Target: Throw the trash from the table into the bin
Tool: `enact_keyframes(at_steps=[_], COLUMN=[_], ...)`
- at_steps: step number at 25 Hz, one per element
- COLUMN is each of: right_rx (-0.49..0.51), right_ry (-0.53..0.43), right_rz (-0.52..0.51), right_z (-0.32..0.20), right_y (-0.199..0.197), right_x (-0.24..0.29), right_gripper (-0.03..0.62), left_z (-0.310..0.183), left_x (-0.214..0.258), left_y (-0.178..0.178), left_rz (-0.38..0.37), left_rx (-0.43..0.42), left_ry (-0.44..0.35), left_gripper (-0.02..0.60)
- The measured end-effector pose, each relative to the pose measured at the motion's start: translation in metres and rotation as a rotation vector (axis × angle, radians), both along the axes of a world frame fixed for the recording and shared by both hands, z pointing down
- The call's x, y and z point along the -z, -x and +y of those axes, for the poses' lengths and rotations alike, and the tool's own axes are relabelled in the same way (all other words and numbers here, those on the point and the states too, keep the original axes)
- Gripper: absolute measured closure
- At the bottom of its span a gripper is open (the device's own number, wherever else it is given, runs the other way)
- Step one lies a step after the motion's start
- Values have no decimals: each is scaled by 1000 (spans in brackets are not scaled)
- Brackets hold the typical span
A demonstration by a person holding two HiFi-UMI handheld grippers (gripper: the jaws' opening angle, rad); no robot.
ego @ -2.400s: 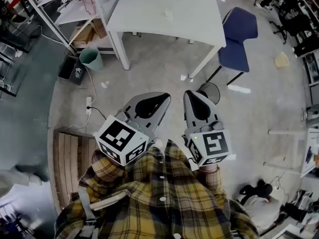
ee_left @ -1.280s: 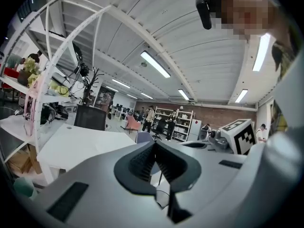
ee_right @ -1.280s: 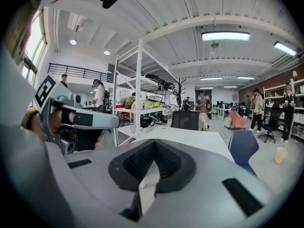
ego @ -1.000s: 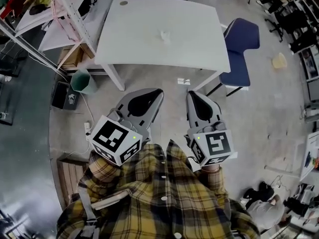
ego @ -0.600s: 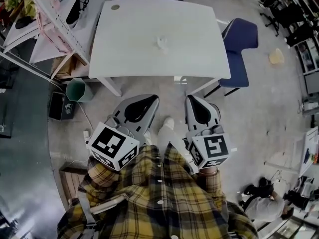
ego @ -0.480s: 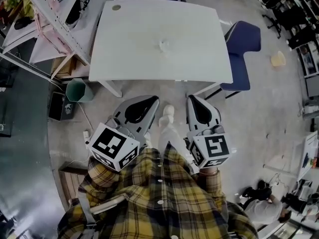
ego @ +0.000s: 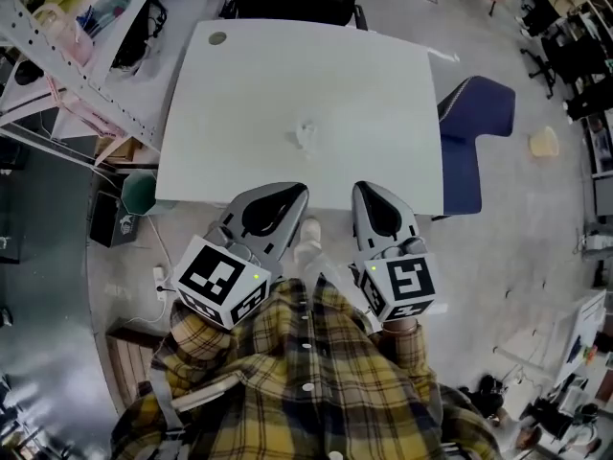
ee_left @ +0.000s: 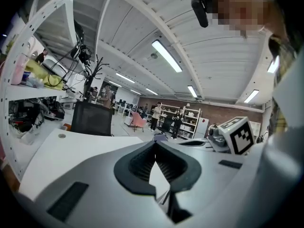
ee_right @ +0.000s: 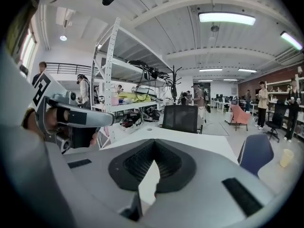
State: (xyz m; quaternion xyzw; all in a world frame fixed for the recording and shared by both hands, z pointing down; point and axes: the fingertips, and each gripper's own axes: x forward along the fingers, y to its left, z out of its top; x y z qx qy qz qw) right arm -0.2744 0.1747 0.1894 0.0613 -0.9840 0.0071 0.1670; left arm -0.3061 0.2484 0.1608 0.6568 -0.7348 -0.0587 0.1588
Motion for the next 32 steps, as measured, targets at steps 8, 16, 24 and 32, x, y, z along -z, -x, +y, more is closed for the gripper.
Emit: enact_keyframes(at_steps=[8,16,24,32], right_rx=[78,113,100,80], right_ry=[6,18,48,56], right_rz=[30,46,81,128], right_z=[-83,-113,-106,-107], right_y=[44,76,88,82], right_x=[-1,-10,-21,-36], right_gripper=[595,595,595,595], left_z=[-85,-108,-106,-109], left_x=[2,-17,-42,-84], left_y=[43,78,99,109], left_rz=[-1,25,70,79], left_rx=[56,121,129,148], left_ry=[17,66,98,167], left_gripper=[572,572,571,542])
